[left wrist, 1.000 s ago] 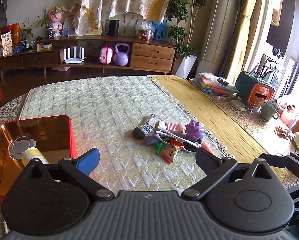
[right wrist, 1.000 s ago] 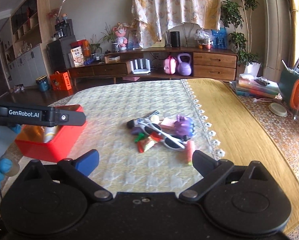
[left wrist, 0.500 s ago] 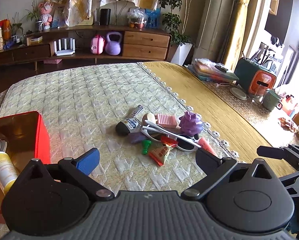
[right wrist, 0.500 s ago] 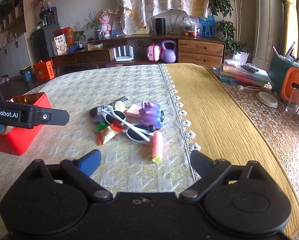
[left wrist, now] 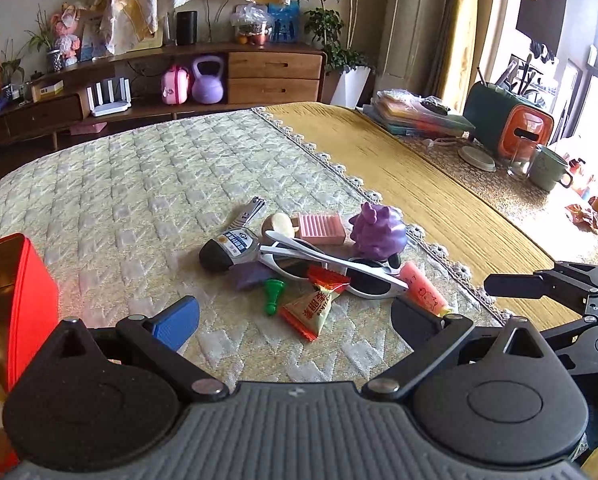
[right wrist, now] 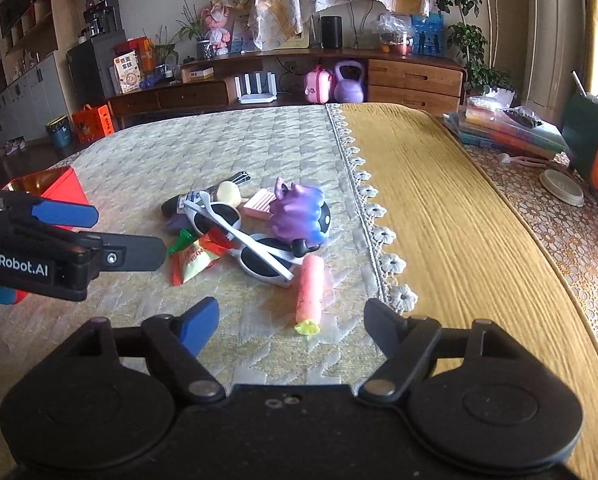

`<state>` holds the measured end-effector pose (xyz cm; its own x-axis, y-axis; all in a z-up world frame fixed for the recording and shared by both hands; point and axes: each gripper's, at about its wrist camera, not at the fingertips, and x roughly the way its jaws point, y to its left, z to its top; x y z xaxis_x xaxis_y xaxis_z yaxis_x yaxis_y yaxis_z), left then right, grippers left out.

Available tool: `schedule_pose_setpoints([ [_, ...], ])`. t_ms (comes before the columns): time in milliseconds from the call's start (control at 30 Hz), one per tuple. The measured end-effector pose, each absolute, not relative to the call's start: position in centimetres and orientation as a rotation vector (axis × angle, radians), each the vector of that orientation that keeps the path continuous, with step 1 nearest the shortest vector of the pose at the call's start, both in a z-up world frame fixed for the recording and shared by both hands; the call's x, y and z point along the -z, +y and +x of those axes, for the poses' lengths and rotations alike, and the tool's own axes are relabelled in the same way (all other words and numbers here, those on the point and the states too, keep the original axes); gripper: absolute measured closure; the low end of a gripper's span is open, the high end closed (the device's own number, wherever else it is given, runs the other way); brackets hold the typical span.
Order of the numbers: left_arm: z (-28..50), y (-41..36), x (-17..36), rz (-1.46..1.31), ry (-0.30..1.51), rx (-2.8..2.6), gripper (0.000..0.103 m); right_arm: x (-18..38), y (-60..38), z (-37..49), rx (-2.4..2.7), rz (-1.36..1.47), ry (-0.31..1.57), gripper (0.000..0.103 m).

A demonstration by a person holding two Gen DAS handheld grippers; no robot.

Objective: Organize rigid objects
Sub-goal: 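Open both grippers and move them back toward the pile of small items, then grasp the red candy packet with the left gripper while the right gripper grasps the pink cylinder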

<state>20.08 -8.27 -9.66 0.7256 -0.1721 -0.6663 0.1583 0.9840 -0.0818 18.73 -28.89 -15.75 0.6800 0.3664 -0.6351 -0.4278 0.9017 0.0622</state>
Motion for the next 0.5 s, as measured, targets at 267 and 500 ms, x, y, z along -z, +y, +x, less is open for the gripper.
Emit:
schedule_pose_setpoints([
  [267,21.7,-9.4,11.2,0.038,0.735,0.224,0.001,16.9,-28.8,20.5,-0.464,-0.111,0.714,0.045],
  [500,22.4,-10.4,11.9,0.082,0.728,0.262,0.015,17.4,-28.6,21.3,-0.467,-0.116,0.717,0.059],
])
